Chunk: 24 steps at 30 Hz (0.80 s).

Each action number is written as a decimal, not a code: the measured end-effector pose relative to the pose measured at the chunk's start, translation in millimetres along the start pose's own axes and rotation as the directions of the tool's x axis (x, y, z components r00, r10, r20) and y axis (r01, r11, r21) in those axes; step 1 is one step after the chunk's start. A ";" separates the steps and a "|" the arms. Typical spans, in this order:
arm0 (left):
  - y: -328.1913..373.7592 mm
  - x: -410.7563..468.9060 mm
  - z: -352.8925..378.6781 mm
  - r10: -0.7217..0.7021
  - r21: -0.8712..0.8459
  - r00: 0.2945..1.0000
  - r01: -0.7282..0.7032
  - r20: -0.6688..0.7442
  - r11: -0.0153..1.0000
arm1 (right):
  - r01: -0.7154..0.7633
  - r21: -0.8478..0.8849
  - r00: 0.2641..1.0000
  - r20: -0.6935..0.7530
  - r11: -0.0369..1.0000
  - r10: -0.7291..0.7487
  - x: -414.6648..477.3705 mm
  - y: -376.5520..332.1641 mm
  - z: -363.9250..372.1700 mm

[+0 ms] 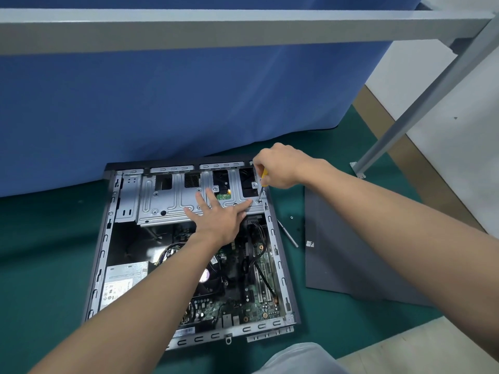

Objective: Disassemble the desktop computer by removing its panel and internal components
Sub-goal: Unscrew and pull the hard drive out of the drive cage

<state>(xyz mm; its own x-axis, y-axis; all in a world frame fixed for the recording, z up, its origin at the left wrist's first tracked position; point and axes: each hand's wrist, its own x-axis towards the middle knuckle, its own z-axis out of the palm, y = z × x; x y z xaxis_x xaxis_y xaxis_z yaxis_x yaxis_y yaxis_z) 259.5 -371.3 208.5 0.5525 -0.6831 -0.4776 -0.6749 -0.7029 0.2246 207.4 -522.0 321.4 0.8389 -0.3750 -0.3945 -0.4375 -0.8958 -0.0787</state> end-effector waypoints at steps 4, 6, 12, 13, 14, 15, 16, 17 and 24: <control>1.4 -0.2 -1.4 -0.004 0.005 1.000 0.004 0.012 1.000 | -0.010 -0.005 1.000 0.007 1.000 0.010 -0.7 1.2 5.1; 1.6 -0.3 -1.7 -0.008 0.011 1.000 0.008 0.014 1.000 | -0.082 -0.107 0.996 -0.044 0.991 0.077 -0.3 1.3 9.5; 0.7 -0.2 -0.3 -0.004 0.004 1.000 0.004 0.003 1.000 | -0.042 -0.067 0.995 -0.093 0.997 0.036 -0.1 -0.4 9.3; 0.5 0.1 0.2 -0.003 0.005 1.000 0.003 0.000 1.000 | -0.036 -0.018 0.997 -0.063 0.999 0.035 0.6 0.7 7.8; 0.1 0.3 0.5 -0.003 0.006 1.000 0.003 -0.004 1.000 | -0.026 0.025 0.998 -0.049 0.999 0.027 0.8 0.9 6.6; -0.3 0.6 0.8 -0.003 0.006 1.000 0.003 -0.005 1.000 | -0.030 0.028 0.999 -0.026 0.999 0.031 1.0 1.1 6.6; -0.5 1.0 1.0 -0.004 0.006 1.000 0.004 -0.005 1.000 | -0.040 0.004 0.999 -0.035 0.999 0.040 0.7 -0.1 7.1; -0.3 1.5 1.4 -0.006 0.004 1.000 0.006 -0.003 1.000 | -0.068 -0.053 0.996 -0.054 0.996 0.065 0.8 -0.4 8.9; -0.4 1.8 2.4 -0.006 0.009 1.000 0.006 -0.012 1.000 | -0.050 -0.030 0.993 -0.106 0.998 0.046 0.3 0.4 11.6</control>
<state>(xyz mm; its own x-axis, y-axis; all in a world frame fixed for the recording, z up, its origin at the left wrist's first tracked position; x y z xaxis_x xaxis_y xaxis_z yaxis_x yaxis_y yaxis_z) 259.5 -371.8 205.5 0.5622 -0.6817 -0.4682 -0.6764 -0.7048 0.2139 203.8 -519.7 310.6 0.8473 -0.4391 -0.2989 -0.4686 -0.8828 -0.0315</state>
